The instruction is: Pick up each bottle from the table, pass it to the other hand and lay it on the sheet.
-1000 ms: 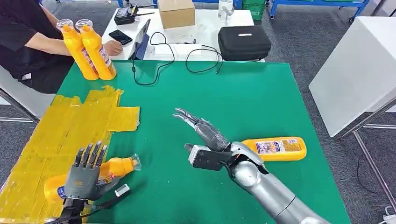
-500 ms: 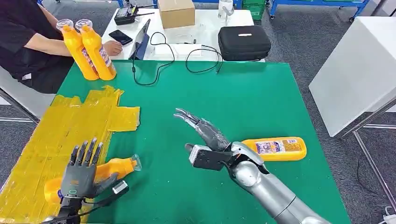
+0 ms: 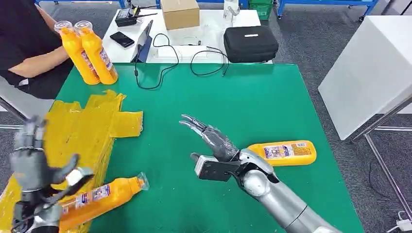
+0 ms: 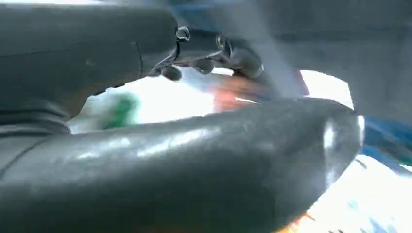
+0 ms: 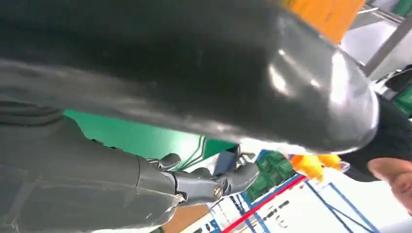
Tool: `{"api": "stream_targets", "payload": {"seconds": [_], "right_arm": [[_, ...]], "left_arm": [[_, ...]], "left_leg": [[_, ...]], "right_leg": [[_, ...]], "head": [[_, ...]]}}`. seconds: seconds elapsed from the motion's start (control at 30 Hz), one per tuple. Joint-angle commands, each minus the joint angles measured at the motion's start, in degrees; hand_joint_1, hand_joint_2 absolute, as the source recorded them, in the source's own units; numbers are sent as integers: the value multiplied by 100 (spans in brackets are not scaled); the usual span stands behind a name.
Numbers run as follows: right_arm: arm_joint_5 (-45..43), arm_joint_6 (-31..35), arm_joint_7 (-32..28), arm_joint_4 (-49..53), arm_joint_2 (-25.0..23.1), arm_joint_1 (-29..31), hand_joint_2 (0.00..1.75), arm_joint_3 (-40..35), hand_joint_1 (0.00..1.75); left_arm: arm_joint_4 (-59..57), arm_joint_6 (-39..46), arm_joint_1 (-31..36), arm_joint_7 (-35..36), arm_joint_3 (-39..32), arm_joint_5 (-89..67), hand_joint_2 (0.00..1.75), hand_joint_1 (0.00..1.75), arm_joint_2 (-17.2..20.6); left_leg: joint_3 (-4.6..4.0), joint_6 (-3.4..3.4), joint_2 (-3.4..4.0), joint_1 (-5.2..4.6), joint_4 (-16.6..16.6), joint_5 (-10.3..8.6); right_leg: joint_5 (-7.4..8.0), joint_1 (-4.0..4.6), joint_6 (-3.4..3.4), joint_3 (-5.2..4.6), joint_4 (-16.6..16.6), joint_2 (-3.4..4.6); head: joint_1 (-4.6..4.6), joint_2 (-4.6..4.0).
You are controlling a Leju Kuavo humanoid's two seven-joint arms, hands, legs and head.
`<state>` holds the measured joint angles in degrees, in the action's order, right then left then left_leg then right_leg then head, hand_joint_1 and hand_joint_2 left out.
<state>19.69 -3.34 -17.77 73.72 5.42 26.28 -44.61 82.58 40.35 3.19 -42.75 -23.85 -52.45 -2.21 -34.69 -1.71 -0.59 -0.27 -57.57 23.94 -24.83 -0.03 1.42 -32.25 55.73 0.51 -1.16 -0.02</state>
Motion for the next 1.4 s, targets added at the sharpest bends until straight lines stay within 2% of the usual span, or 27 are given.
{"api": "stream_targets", "payload": {"seconds": [0.03, 0.07, 0.13, 0.23, 0.33, 0.43, 0.87, 1.0, 1.07, 1.1, 1.13, 1.2, 1.23, 1.33, 1.4], "right_arm": [[393, 149, -62, -609, -490, 73, 0, -126, 0], [500, 208, -53, -616, -551, -17, 0, -60, 0], [671, 304, -11, -429, -513, -272, 0, 62, 0], [783, 357, 30, -62, -270, -650, 0, 231, 0], [889, 404, -20, 189, -149, -931, 0, 439, 0], [1005, 389, -49, 465, -6, -1229, 0, 636, 0], [1016, 381, -51, 453, -30, -1211, 0, 638, 0], [1194, 468, -31, 696, 112, -1310, 0, 731, 0], [1354, 611, -22, 1202, 335, -1686, 0, 1011, 0], [1448, 695, -13, 1699, 540, -2103, 175, 1302, 0], [1530, 748, -18, 2077, 715, -2455, 175, 1563, 0], [1644, 781, -67, 2608, 855, -3059, 175, 2009, 0], [1676, 836, -81, 2982, 962, -3528, 175, 2340, 0], [1568, 990, -143, 3772, 1133, -4580, 175, 2981, 0], [1612, 1025, -127, 3937, 1093, -4856, 175, 3054, 0]], "left_arm": [[-315, -35, 1168, 275, -513, 1748, 0, 0, -507], [7, -181, 1058, 275, -179, 2463, 0, 0, -468], [988, -901, 775, 275, -116, 3085, 0, 0, -766], [1789, -1251, 371, 289, 49, 3247, 0, 0, -1041], [1928, -1494, 187, 275, 186, 3453, 0, 0, -1062], [2229, -1179, -95, 275, 546, 3455, 0, 0, -965], [2256, -1165, -127, 275, 568, 3492, 0, 0, -944], [2388, -1497, -269, 275, 635, 3887, 0, 0, -923], [2529, -2195, -505, 331, 642, 4419, 0, 0, -970], [2718, -3104, -795, 467, 843, 4991, 0, 0, -827], [2877, -3554, -1059, 534, 902, 5273, 0, 0, -801], [3120, -3904, -1399, 578, 928, 5521, 0, 0, -889], [3334, -4239, -1694, 399, 1017, 5670, 0, 0, -896], [4182, -4421, -2181, 275, 1259, 5592, 0, 0, -1098], [4505, -4264, -2225, 275, 1454, 5412, 0, 0, -1166]], "left_leg": [[-3, 13, -47, 1, 0, -13], [-5, 16, -63, 9, 0, -14], [-7, 24, -55, 21, -1, -15], [-8, 24, -57, 27, -6, -10], [-6, 22, -69, 20, 0, -12], [-12, 24, -63, 20, 0, -10], [-16, 26, -57, 19, 2, -15], [-8, 27, -52, 18, 2, -12], [-17, 24, -59, 19, 2, -15], [-7, 26, -63, 18, 1, -9], [-10, 24, -71, 16, 4, -12], [-10, 23, -78, 15, 5, -11], [-1, 23, -85, 14, 5, -5], [-6, 19, -101, 12, -5, 12], [-33, 13, -87, 8, -9, 13]], "right_leg": [[-8, 1, -3, 10, 4, -49], [-6, 7, -3, 10, 1, -56], [-4, 19, -3, 14, 0, -48], [-9, 25, 1, 18, 0, -52], [-11, 16, 3, 20, 0, -59], [-9, 19, 2, 18, -3, -56], [-4, 17, -1, 5, 1, -49], [-7, 16, 0, 13, 0, -46], [-6, 16, -1, 6, 1, -50], [-13, 15, 2, 20, -1, -57], [-13, 13, 2, 17, -3, -64], [-15, 12, 2, 18, -4, -69], [-23, 12, 5, 30, -8, -78], [-40, 13, 7, 36, -6, -93], [-32, 11, 8, 3, 0, -76]], "head": [[2, 0], [-4, 0], [0, 0], [4, 0], [0, 0], [-2, 0], [0, 0], [0, 0], [0, 0], [2, 0], [0, 0], [2, 0], [0, 0], [2, 0], [0, 0]]}}
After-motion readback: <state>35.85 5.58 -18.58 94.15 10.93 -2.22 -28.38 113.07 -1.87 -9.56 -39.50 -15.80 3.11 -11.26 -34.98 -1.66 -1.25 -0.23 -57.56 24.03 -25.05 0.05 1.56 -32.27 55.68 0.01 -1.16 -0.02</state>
